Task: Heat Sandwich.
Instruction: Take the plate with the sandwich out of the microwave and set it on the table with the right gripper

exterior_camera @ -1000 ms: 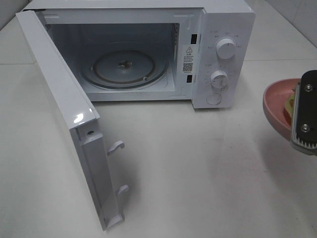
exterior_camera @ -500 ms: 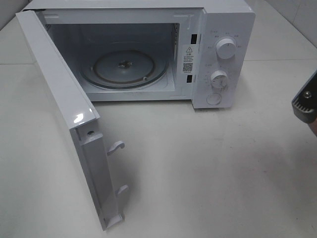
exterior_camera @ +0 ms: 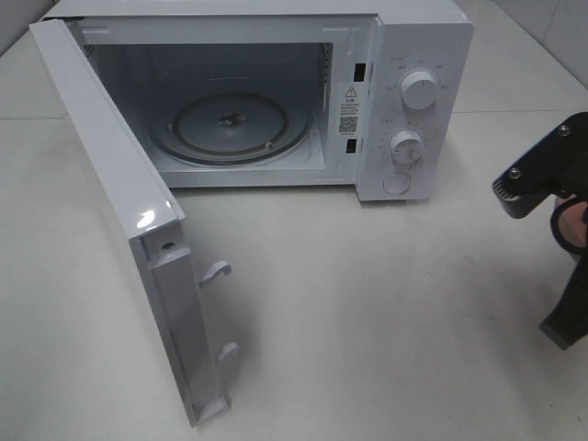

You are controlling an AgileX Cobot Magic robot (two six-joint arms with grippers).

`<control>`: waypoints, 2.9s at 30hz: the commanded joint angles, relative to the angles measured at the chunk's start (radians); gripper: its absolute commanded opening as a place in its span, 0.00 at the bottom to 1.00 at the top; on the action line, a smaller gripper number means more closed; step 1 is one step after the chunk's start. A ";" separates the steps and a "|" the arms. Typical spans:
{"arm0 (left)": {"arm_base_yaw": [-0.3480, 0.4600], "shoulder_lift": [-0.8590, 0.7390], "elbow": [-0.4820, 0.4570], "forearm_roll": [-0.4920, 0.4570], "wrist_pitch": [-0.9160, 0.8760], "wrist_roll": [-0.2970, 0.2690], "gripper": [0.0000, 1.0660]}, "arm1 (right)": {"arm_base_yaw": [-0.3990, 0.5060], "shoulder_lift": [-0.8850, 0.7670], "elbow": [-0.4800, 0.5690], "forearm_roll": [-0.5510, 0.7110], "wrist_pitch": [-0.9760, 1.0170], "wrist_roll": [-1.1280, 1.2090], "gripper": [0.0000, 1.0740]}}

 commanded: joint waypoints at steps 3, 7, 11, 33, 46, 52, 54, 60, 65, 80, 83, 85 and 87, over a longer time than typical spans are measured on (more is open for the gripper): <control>0.003 -0.022 0.002 -0.011 -0.009 -0.003 0.95 | -0.042 0.094 -0.004 -0.092 -0.076 0.120 0.00; 0.003 -0.022 0.002 -0.011 -0.009 -0.003 0.95 | -0.110 0.137 -0.004 -0.095 -0.128 0.130 0.00; 0.003 -0.022 0.002 -0.011 -0.009 -0.003 0.95 | -0.153 0.168 -0.004 -0.099 -0.163 0.142 0.00; 0.003 -0.022 0.002 -0.011 -0.009 -0.003 0.95 | -0.333 0.437 -0.005 -0.313 -0.373 0.397 0.00; 0.003 -0.022 0.002 -0.011 -0.009 -0.003 0.95 | -0.333 0.541 -0.005 -0.420 -0.416 0.512 0.00; 0.003 -0.022 0.002 -0.011 -0.009 -0.003 0.95 | -0.333 0.574 -0.005 -0.420 -0.454 0.511 0.01; 0.003 -0.022 0.002 -0.011 -0.009 -0.003 0.95 | -0.333 0.574 -0.005 -0.420 -0.466 0.510 0.02; 0.003 -0.022 0.002 -0.011 -0.009 -0.003 0.95 | -0.333 0.574 -0.005 -0.420 -0.467 0.505 0.04; 0.003 -0.022 0.002 -0.011 -0.009 -0.003 0.95 | -0.333 0.574 -0.005 -0.418 -0.466 0.503 0.08; 0.003 -0.022 0.002 -0.011 -0.009 -0.003 0.95 | -0.331 0.478 -0.029 -0.286 -0.409 0.403 0.54; 0.003 -0.022 0.002 -0.011 -0.009 -0.003 0.95 | -0.331 0.442 -0.029 -0.250 -0.412 0.363 0.55; 0.003 -0.022 0.002 -0.011 -0.009 -0.003 0.95 | -0.331 0.388 -0.029 -0.202 -0.415 0.320 0.55; 0.003 -0.022 0.002 -0.011 -0.009 -0.003 0.95 | -0.331 0.368 -0.029 -0.186 -0.415 0.305 0.56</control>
